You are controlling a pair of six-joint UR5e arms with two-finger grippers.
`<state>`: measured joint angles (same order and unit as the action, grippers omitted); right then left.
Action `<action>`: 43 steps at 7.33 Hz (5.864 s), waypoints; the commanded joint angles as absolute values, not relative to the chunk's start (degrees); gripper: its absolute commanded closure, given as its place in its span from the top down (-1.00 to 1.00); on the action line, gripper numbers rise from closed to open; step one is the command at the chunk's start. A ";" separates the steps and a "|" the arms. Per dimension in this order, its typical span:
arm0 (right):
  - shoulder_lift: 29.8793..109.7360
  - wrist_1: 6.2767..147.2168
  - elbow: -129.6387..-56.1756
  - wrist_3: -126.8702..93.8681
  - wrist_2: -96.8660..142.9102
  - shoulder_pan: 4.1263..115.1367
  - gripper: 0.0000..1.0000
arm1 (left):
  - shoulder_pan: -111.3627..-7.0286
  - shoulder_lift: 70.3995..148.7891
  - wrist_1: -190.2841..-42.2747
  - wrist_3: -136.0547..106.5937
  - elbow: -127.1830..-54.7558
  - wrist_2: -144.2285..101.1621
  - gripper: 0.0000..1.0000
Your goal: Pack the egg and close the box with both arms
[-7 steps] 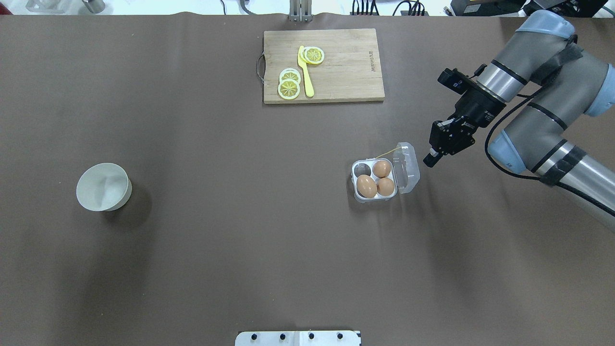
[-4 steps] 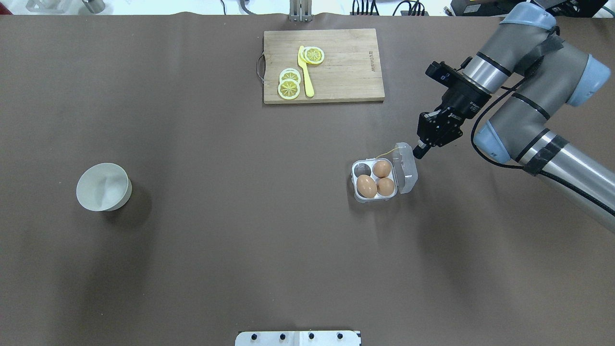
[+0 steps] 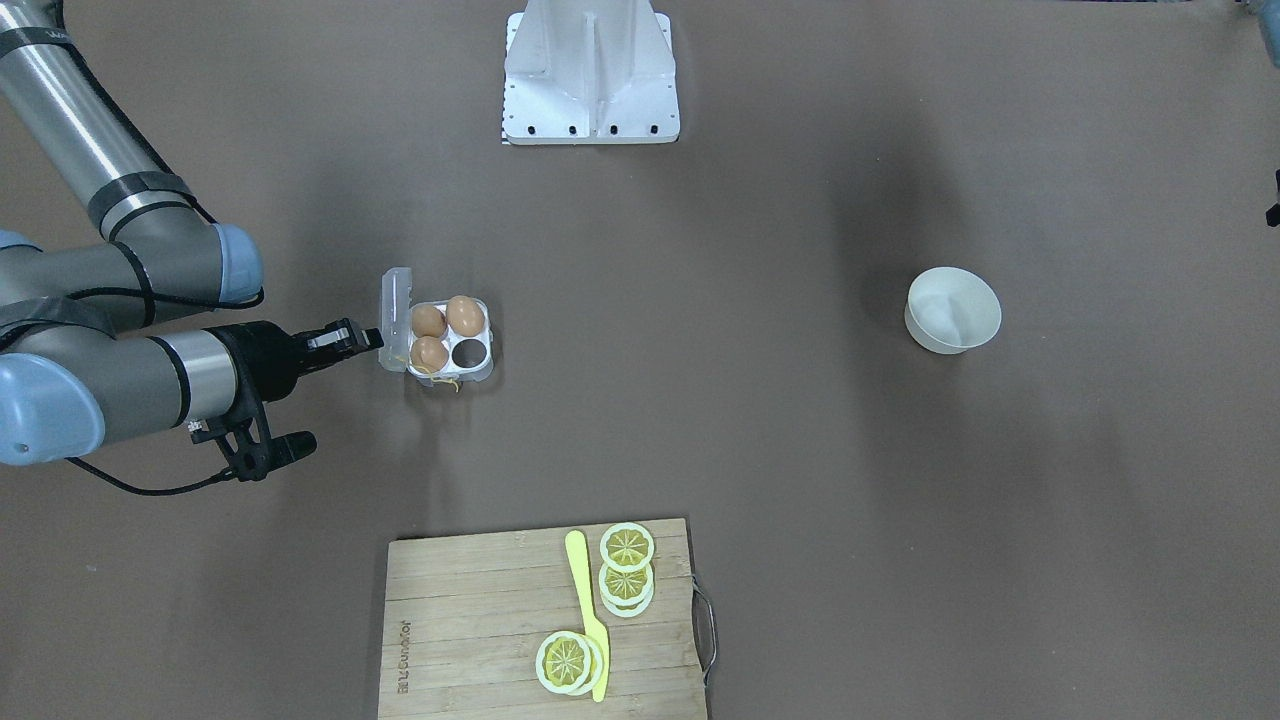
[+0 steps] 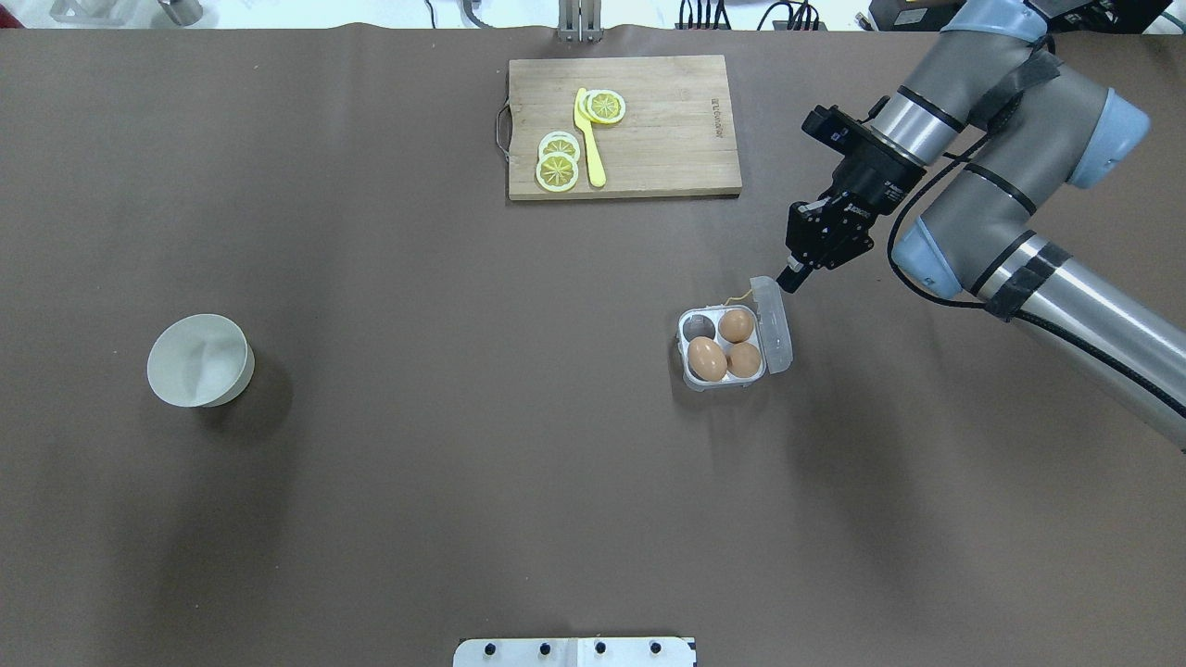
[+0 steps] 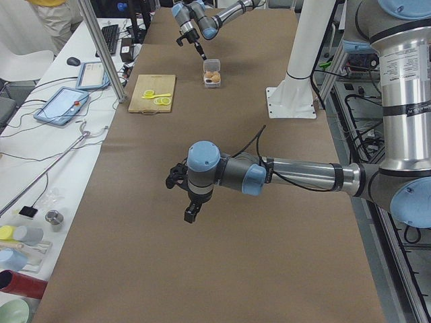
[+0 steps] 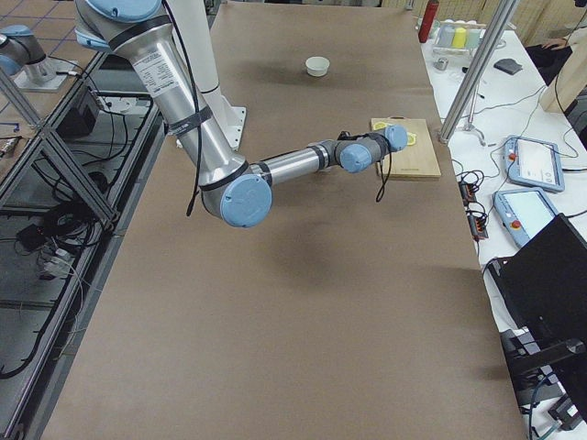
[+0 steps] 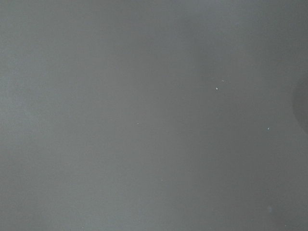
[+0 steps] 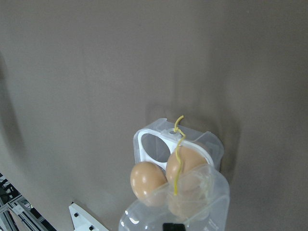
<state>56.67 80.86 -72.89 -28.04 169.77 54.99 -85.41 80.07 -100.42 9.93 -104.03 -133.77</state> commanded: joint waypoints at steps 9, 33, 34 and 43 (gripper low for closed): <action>51.06 80.77 -68.73 -28.30 169.89 51.94 -1.00 | -87.89 78.75 -100.46 10.37 -103.98 -135.35 0.95; 102.92 63.02 -94.13 -24.61 151.61 88.06 0.99 | -93.85 78.31 -93.00 2.63 -104.15 -142.64 0.95; 102.75 63.02 -94.13 -24.61 150.92 88.07 0.99 | -94.39 78.22 -92.90 2.64 -104.06 -142.65 0.95; 92.31 80.12 -93.52 -17.61 135.64 88.06 0.99 | -94.83 77.87 -92.90 2.64 -103.80 -142.73 0.95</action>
